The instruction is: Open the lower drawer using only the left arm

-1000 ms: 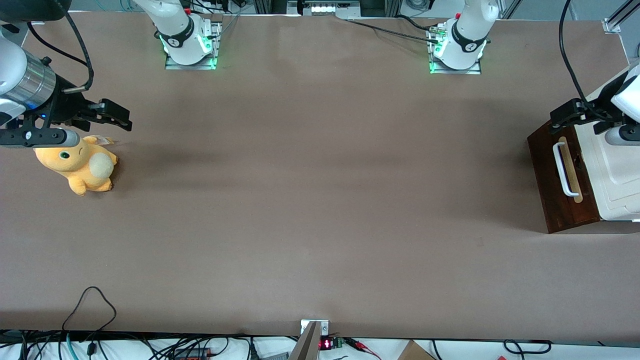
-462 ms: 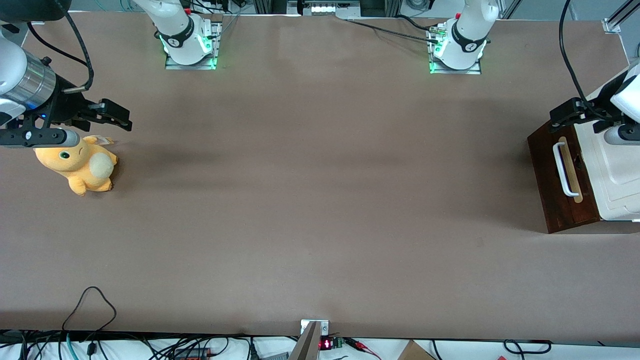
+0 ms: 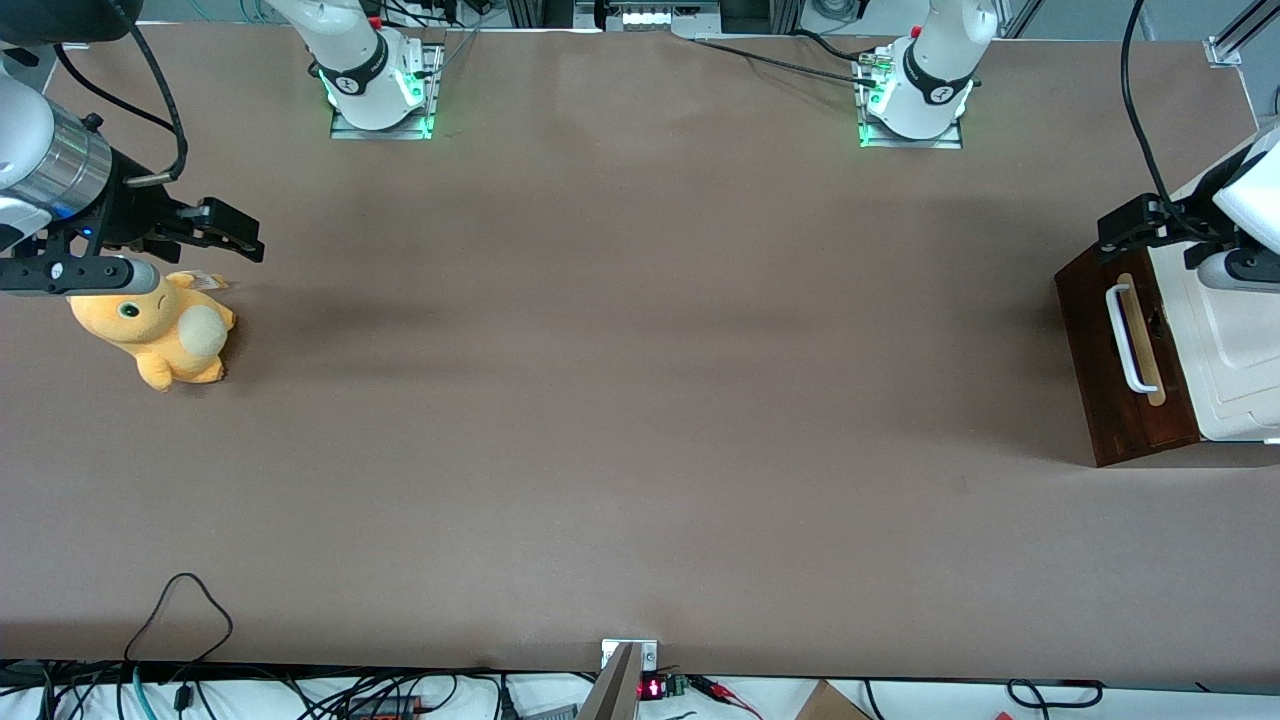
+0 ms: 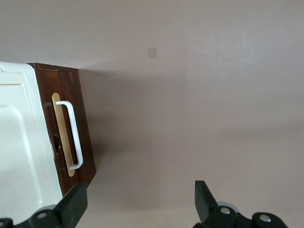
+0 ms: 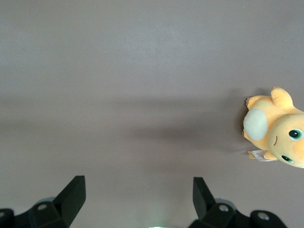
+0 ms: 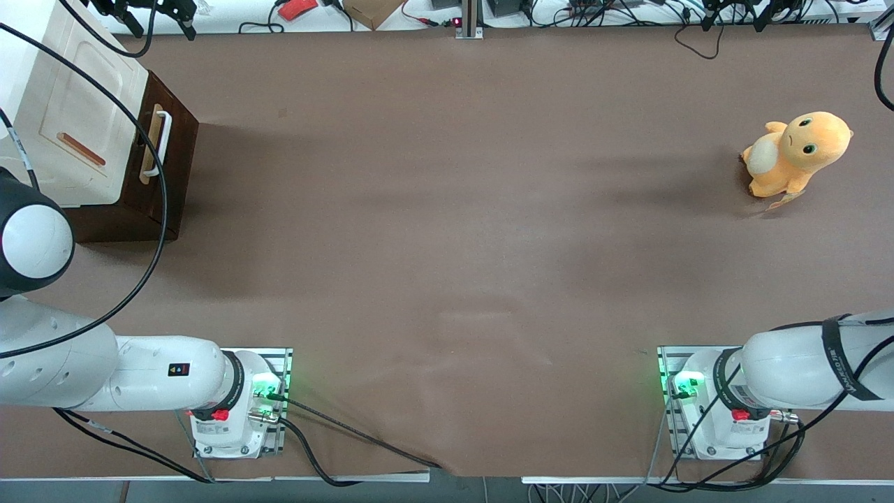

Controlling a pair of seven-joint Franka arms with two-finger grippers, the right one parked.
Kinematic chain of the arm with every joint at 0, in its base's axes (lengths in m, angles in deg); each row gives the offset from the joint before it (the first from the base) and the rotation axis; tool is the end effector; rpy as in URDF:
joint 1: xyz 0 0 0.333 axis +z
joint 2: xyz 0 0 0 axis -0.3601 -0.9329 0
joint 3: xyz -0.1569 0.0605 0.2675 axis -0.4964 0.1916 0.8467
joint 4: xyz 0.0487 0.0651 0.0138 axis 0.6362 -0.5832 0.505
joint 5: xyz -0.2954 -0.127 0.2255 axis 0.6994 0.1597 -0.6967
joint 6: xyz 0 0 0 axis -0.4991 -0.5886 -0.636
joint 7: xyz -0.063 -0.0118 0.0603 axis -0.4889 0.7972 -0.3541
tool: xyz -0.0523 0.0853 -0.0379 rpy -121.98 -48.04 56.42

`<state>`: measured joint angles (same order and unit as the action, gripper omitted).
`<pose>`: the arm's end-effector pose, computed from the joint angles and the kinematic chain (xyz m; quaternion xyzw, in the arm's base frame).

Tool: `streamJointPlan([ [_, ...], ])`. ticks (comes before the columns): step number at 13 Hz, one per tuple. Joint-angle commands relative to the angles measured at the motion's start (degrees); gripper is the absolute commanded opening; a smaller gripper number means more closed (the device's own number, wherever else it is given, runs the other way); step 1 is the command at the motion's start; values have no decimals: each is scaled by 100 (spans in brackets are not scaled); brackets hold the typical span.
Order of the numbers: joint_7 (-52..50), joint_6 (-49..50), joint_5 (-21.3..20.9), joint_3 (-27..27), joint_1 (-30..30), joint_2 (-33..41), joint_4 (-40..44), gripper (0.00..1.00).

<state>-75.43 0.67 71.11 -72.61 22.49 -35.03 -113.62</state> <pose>0.5645 0.0076 0.6037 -0.9986 0.0377 0.0357 0.0128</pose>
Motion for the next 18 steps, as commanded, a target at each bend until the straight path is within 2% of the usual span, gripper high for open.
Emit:
streamJointPlan([
  [1, 9, -4, -1133, -349, -68, -54, -30, 100],
  [5, -807, 13, -2963, -1123, -77, -309, -653, 100],
  [11, -2669, -303, -5214, -1397, -68, -845, -2208, 100],
  [15, -3463, -488, -6366, -1397, -68, -1450, -2920, 100],
  [16, -3489, -514, -6560, -1397, -51, -1583, -3009, 100],
  [18, -3498, -820, -6667, -1327, 63, -1776, -3019, 100],
])
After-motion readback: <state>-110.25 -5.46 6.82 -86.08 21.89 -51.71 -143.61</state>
